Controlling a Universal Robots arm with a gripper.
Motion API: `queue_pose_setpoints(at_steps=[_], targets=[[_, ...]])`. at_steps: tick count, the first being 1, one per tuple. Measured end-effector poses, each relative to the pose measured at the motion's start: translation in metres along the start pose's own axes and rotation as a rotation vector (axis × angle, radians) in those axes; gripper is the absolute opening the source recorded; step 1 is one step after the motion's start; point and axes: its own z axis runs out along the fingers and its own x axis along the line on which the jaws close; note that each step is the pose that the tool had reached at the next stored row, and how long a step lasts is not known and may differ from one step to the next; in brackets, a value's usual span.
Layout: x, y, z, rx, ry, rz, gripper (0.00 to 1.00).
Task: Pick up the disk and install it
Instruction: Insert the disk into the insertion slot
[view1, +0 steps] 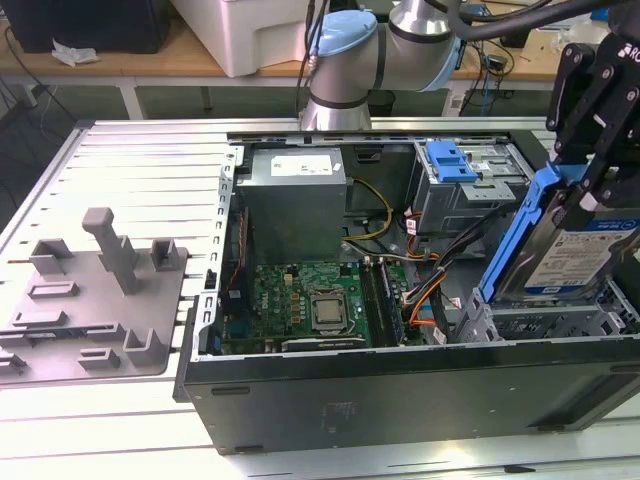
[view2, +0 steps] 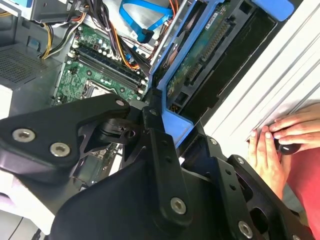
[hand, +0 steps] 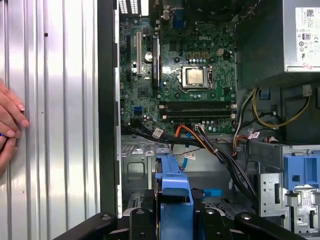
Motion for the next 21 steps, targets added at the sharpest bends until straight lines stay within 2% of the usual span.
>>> queue_pose_setpoints(at_steps=[10,14,21], targets=[[-0.0007,-0.0008,-0.0026,-0.0014,0.0005,0.000,0.37],[-0.0026,-0.0008,-0.0064,-0.0014,0.0002,0.000,0.37],[-0.0030,-0.0007,-0.0065,-0.0014,0.0024,0.000,0.37]])
